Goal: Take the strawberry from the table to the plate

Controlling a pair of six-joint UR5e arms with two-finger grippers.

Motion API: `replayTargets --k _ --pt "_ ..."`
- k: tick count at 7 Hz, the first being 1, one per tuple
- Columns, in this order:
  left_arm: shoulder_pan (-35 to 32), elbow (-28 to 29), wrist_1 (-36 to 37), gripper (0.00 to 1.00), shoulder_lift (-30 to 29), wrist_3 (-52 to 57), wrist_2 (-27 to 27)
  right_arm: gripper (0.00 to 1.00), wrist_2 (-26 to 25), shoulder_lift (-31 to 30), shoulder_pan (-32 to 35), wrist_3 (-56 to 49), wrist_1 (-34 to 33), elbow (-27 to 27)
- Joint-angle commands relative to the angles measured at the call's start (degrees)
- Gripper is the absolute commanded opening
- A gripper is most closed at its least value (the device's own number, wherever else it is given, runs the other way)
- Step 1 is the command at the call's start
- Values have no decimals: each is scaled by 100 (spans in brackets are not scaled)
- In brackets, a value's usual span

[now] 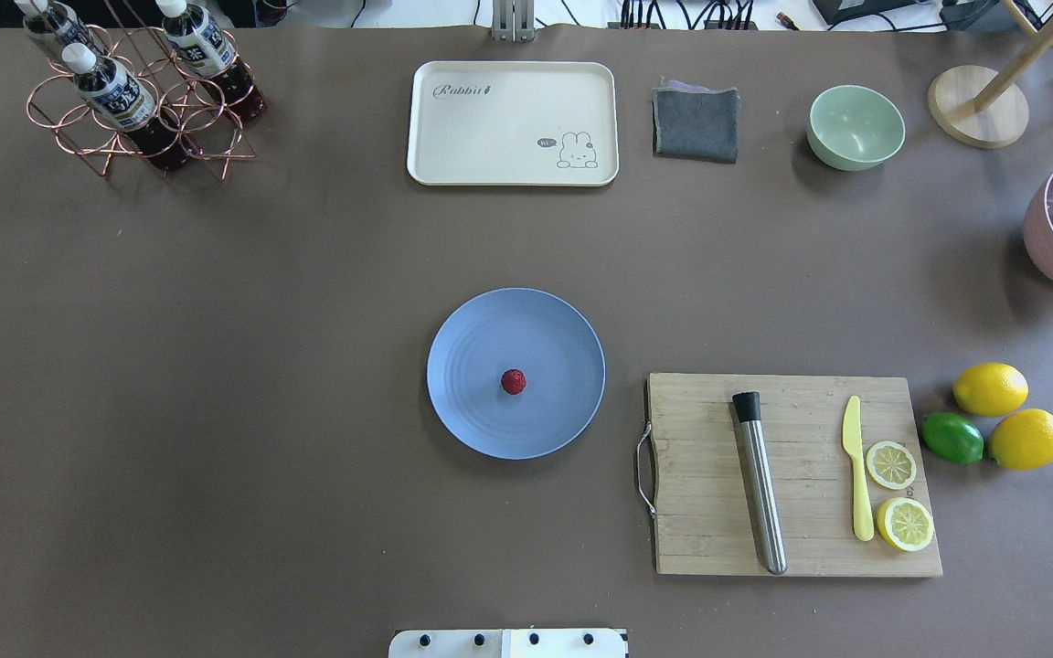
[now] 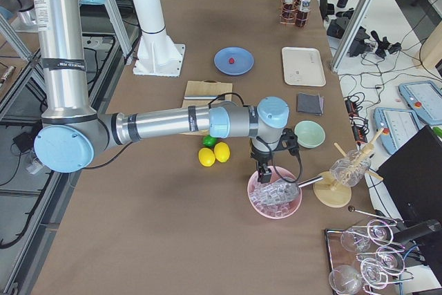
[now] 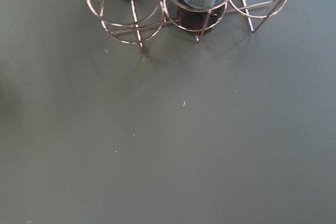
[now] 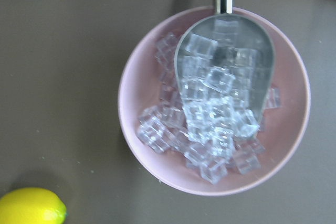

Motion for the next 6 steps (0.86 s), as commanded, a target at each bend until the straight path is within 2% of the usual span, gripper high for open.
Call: replayTargets --k 1,5,6 --pt "-359 70 0 97 228 201 -421 100 60 -317 654 -701 -74 -92" --pt "-492 280 -52 97 326 210 -134 100 51 -362 673 -693 -56 -108" --pt "-666 176 -61 97 326 210 -141 100 60 -371 673 -684 -56 -91"
